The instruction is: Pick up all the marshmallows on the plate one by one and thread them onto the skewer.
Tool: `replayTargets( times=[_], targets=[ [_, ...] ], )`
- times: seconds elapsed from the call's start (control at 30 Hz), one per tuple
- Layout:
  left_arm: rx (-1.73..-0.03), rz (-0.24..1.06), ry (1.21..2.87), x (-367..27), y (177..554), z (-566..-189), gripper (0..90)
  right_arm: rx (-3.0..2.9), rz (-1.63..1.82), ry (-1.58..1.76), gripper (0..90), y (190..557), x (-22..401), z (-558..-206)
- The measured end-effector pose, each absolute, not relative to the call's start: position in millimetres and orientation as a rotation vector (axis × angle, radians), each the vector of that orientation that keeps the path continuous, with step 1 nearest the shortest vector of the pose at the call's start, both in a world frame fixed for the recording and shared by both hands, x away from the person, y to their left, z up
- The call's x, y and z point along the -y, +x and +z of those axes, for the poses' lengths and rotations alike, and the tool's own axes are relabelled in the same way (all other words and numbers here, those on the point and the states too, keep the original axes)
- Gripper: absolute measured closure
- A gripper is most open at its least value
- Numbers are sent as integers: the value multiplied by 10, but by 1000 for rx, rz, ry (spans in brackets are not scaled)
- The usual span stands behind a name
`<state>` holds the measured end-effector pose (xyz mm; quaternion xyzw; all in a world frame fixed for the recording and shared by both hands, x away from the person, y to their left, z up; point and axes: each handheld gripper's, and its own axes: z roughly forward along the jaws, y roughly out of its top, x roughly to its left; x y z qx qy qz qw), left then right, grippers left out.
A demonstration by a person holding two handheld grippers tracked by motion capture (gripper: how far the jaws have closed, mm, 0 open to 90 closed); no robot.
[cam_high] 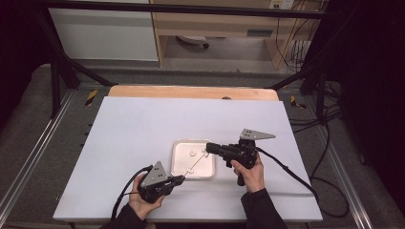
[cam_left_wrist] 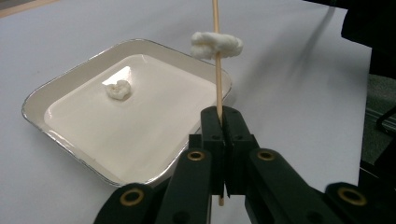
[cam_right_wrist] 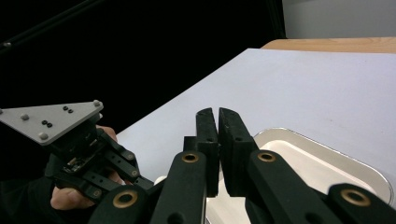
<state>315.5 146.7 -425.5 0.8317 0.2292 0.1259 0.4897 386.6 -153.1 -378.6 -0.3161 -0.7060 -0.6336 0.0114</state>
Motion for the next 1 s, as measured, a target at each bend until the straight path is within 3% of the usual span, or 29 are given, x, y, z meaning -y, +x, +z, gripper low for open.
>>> replayTargets(
  times=[0.87, 1.0],
  targets=[
    [-574, 320, 1982, -1490, 3143, -4249, 891, 2178, -1972, -1021, 883, 3850, 1610, -3933],
    [-572, 315, 1978, -1483, 3153, -4243, 891, 2140, -1999, -1029, 810, 3843, 1631, -3893]
  ],
)
